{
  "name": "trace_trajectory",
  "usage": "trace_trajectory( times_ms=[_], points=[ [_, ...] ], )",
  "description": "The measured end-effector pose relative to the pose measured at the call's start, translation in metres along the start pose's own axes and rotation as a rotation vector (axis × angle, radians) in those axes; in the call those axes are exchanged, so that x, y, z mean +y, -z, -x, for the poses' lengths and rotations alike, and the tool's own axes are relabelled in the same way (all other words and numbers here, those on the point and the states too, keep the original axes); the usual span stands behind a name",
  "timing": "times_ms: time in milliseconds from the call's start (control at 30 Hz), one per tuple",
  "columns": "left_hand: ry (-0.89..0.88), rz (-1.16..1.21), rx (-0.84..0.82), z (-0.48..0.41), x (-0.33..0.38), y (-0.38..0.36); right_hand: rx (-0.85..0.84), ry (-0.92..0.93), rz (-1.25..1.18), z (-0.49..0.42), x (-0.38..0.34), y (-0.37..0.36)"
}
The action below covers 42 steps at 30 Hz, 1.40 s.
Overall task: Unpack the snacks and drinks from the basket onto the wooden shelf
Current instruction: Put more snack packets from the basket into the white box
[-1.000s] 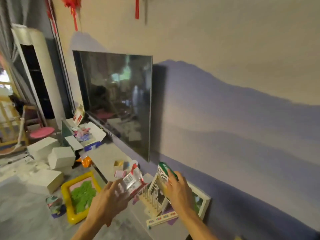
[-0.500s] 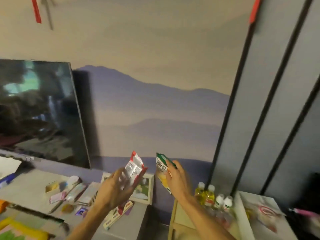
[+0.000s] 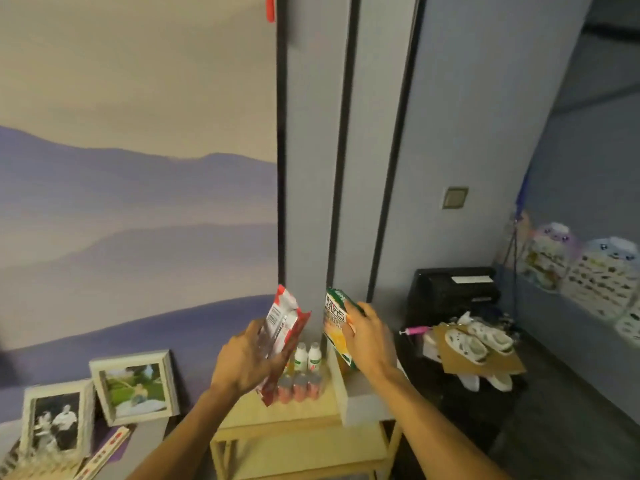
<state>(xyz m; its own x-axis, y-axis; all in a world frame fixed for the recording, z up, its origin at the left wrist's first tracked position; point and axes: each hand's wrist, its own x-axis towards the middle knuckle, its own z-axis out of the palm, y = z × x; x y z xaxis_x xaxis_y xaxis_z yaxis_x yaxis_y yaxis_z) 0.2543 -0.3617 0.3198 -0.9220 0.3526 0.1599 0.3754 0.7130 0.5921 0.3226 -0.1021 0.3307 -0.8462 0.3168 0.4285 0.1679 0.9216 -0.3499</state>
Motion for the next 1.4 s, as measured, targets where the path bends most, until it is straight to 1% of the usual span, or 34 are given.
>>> trace_trajectory(
  times_ms=[200, 333, 500, 600, 700, 833, 967, 1200, 1300, 1400],
  points=[
    [-0.022, 0.036, -0.074, -0.023, 0.081, -0.077, -0.007, -0.065, 0.050, -0.002, 0.100, 0.028],
    [-0.014, 0.024, -0.101, -0.036, 0.099, -0.117, -0.033, -0.084, 0.086, -0.003, 0.140, 0.028],
    [0.017, 0.028, -0.157, -0.058, 0.111, -0.152, -0.070, -0.116, 0.135, -0.012, 0.174, 0.008],
    [0.033, 0.021, -0.181, -0.082, 0.109, -0.175, -0.066, -0.129, 0.171, -0.022, 0.193, -0.011],
    [0.065, 0.070, -0.211, -0.112, 0.106, -0.201, -0.081, -0.149, 0.155, -0.037, 0.209, -0.034],
    [0.116, 0.129, -0.247, -0.152, 0.099, -0.239, -0.149, -0.161, 0.177, -0.062, 0.232, -0.072],
    [0.152, 0.116, -0.266, -0.186, 0.089, -0.276, -0.205, -0.200, 0.119, -0.082, 0.251, -0.110],
    [0.282, 0.045, -0.297, -0.210, 0.062, -0.342, -0.319, -0.261, 0.042, -0.090, 0.277, -0.167],
    [0.294, 0.018, -0.303, -0.211, 0.059, -0.359, -0.343, -0.292, 0.004, -0.085, 0.290, -0.201],
    [0.328, -0.007, -0.306, -0.212, 0.055, -0.382, -0.403, -0.290, -0.010, -0.071, 0.304, -0.237]
  ],
)
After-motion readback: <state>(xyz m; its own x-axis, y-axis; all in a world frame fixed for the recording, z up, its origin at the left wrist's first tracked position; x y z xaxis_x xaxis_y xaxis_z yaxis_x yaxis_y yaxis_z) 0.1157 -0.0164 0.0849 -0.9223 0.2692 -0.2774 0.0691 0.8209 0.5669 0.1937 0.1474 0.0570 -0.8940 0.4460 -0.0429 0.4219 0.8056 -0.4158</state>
